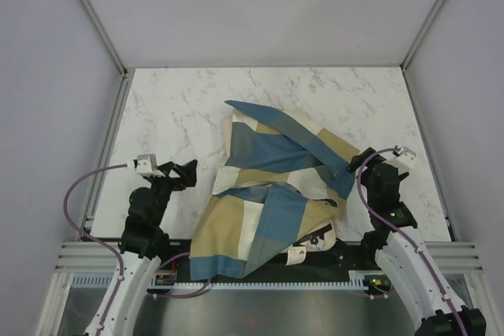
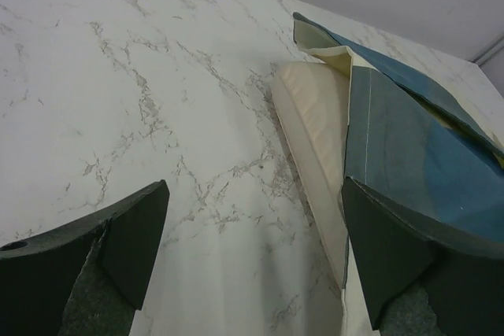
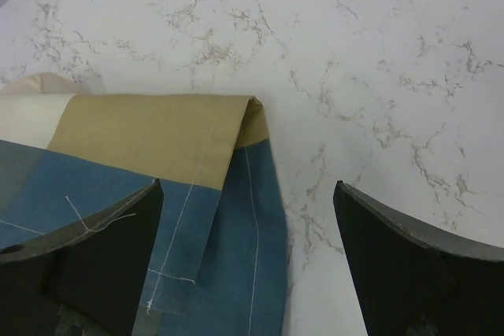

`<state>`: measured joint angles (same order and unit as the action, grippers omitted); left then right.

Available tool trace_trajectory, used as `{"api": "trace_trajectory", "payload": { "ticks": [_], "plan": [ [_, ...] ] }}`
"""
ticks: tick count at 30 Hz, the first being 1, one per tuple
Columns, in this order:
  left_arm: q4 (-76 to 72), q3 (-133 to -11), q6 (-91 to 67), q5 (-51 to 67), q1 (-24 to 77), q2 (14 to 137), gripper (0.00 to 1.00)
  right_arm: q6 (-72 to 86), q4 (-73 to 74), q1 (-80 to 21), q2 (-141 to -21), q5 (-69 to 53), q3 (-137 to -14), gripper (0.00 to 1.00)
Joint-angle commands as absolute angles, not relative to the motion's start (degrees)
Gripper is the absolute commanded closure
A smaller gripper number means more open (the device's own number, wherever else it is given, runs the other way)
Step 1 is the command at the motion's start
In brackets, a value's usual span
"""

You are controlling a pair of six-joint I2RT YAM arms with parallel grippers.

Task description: Put the pillow into the pillowcase

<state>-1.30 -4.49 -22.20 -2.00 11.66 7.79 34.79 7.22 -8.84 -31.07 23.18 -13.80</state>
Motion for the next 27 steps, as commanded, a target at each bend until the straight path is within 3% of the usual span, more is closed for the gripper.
{"api": "trace_trajectory", "payload": {
  "ticks": [1, 5, 10, 14, 21, 27],
  "plan": [
    [-0.5, -5.7, -26.4, -0.8, 11.7, 6.5, 0.0, 34.6, 6.8, -9.0, -28.7, 22.4, -15.3, 0.02],
    [-0.7, -5.7, -28.3, -0.3, 11.7, 6.5, 0.0, 33.1, 5.6, -8.9, -24.6, 17.3, -14.3, 0.02],
    [-0.6, -6.7, -25.8, 2.5, 11.7, 9.6, 0.0, 28.7, 3.1, -9.1, -22.3, -1.9, -20.2, 0.03],
    [-1.8, -7.5, -24.9, 6.0, 11.7, 12.4, 0.0, 27.0, 13.0, -9.0, -31.2, -16.3, -30.7, 0.02],
    [-2.7, -7.4, -24.7, 7.1, 11.7, 13.8, 0.0, 21.8, 25.6, -9.7, -30.9, -28.0, -40.3, 0.02],
    [-3.0, -7.4, -24.7, 7.4, 11.7, 14.3, 0.0, 19.5, 34.7, -11.2, -38.3, -29.4, -45.9, 0.02]
  ]
}}
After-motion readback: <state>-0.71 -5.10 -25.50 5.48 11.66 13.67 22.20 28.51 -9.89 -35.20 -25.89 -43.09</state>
